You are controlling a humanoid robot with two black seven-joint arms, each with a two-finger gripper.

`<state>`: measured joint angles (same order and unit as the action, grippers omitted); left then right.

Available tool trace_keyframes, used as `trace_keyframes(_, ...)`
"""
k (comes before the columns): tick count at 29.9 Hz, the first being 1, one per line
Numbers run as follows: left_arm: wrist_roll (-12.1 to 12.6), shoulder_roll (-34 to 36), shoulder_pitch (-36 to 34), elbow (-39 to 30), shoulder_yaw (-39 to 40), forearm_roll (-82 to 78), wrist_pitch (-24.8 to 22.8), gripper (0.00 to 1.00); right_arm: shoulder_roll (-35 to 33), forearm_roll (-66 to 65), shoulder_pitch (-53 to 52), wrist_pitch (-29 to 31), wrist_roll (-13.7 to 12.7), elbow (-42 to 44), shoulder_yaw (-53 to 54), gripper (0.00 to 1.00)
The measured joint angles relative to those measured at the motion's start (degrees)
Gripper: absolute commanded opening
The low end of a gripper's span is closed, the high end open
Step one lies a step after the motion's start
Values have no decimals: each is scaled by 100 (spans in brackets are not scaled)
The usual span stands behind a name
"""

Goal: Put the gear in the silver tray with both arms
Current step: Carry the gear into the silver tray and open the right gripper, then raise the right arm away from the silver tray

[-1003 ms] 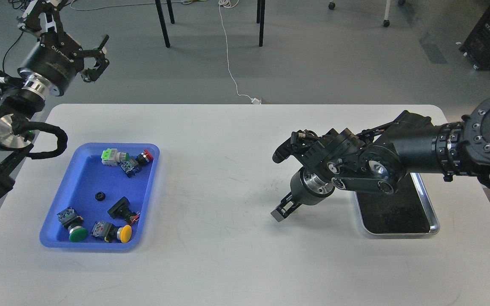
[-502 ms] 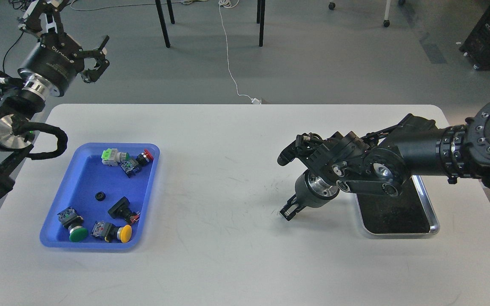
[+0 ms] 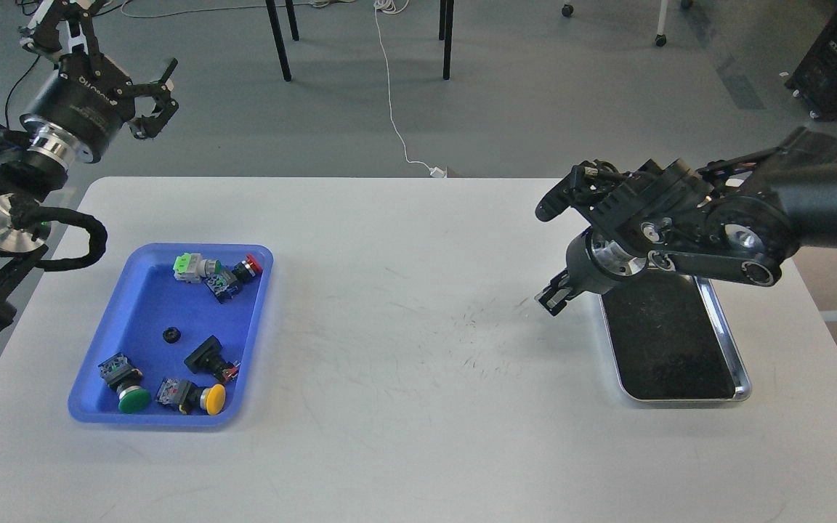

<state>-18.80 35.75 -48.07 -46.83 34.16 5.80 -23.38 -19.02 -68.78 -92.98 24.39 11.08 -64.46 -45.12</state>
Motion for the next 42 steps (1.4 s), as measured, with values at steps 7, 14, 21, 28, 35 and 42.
trace_keyframes(7, 0, -9, -1, -11, 2, -6, 9, 98, -1332, -1041, 383, -3, 6, -410, -17, 19)
trace_keyframes(14, 6, -38, -4, -15, -30, -9, 17, 98, -1792, -1139, 753, -33, 5, -645, -7, 24)
trace_keyframes(21, 14, -74, -41, -15, -70, -43, 66, 98, -1858, -1309, 931, -269, -6, -619, 18, 63)
trace_keyframes(28, 32, -74, -123, -25, -81, -54, 108, 98, -2052, -1310, 1012, -523, -17, -612, 128, 76)
trace_keyframes(35, 80, -52, -209, -29, -257, -199, 134, 98, -2829, -1237, 1430, -560, -17, -619, 1246, 81)
trace_keyframes(42, 39, -26, -549, -212, -791, -1588, 135, 97, -3182, -520, 2377, -1117, 32, -475, 3635, 96)
